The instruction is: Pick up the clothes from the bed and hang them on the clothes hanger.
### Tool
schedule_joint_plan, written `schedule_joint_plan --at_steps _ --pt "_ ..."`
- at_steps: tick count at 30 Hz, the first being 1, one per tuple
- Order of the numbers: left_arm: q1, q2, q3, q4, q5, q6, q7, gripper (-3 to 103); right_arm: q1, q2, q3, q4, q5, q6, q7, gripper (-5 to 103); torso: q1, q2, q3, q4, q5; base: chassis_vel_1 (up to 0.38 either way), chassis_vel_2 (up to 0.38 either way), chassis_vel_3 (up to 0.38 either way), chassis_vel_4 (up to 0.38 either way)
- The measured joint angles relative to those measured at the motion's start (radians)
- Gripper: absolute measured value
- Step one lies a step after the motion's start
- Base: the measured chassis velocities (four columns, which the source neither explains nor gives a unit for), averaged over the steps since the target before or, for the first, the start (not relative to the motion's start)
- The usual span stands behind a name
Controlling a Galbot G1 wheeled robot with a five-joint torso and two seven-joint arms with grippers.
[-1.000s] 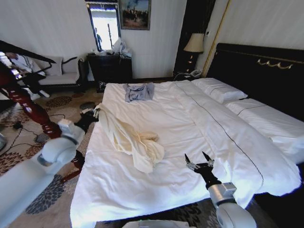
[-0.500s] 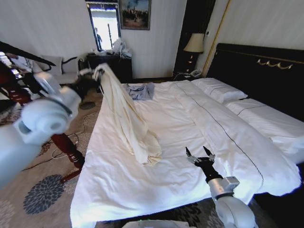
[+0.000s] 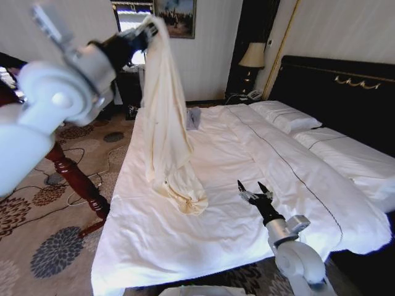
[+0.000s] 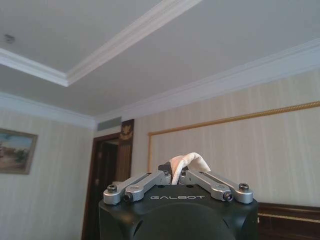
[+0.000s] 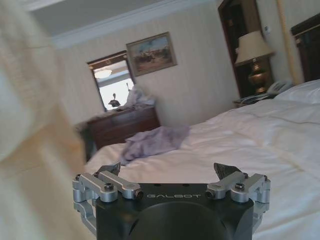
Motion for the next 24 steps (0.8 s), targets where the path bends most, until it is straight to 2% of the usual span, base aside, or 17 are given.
schedule_joint_plan --at_steps 3,8,10,11,13,14,16,18,20,21,24 --pt "-0.057 -0.085 0.049 0.050 0.021 0.005 -0.014 1 -0.044 0.010 -0.023 0.048 0.000 -0.007 -0.018 100 0.000 0.000 0.000 -0.0015 0.0000 0.000 0.000 0.000 0.000" --pt "-0.098 -0.160 0.083 0.072 0.034 0.010 -0.043 1 -0.078 -0.003 -0.066 0.097 -0.015 -0.013 -0.045 100 0.000 0.000 0.000 -0.0002 -0.0001 0.000 0.000 0.000 0.000" --pt "-0.114 -0.205 0.094 0.085 0.041 0.013 -0.051 1 -0.088 -0.014 -0.071 0.116 -0.008 -0.019 -0.061 100 0.000 0.000 0.000 -0.0006 -0.0002 0.000 0.000 0.000 0.000" --pt "-0.114 -0.205 0.094 0.085 0.041 0.013 -0.051 1 -0.088 -0.014 -0.071 0.116 -0.008 -0.019 -0.061 100 0.000 0.000 0.000 -0.0006 -0.0002 0.000 0.000 0.000 0.000" --pt "-0.123 -0.224 0.102 0.092 0.043 0.016 -0.057 1 -0.089 -0.022 -0.071 0.128 0.078 -0.045 -0.065 100 0.000 0.000 0.000 -0.0008 -0.0001 0.000 0.000 0.000 0.000" --pt "-0.129 -0.230 0.109 0.093 0.044 0.018 -0.063 1 -0.080 -0.027 -0.070 0.137 0.174 -0.069 -0.060 100 0.000 0.000 0.000 -0.0007 0.0002 0.000 0.000 0.000 0.000" --pt "-0.136 -0.234 0.117 0.087 0.042 0.019 -0.072 1 -0.063 -0.032 -0.069 0.149 0.292 -0.101 -0.048 100 0.000 0.000 0.000 -0.0006 0.0000 0.000 0.000 0.000 0.000" --pt "-0.139 -0.235 0.118 0.086 0.041 0.019 -0.075 1 -0.054 -0.033 -0.067 0.154 0.328 -0.111 -0.043 100 0.000 0.000 0.000 -0.0006 -0.0001 0.000 0.000 0.000 0.000" --pt "-0.146 -0.241 0.121 0.080 0.035 0.020 -0.086 1 -0.016 -0.038 -0.049 0.160 0.450 -0.144 -0.017 100 0.000 0.000 0.000 -0.0003 -0.0005 0.000 0.000 0.000 0.000" --pt "-0.146 -0.241 0.121 0.080 0.035 0.020 -0.086 1 -0.016 -0.038 -0.049 0.160 0.450 -0.144 -0.017 100 0.000 0.000 0.000 -0.0003 -0.0005 0.000 0.000 0.000 0.000" --pt "-0.151 -0.247 0.126 0.085 0.034 0.024 -0.090 1 0.008 -0.046 -0.023 0.161 0.601 -0.180 0.020 100 0.000 0.000 0.000 -0.0002 -0.0001 0.000 0.000 0.000 0.000"
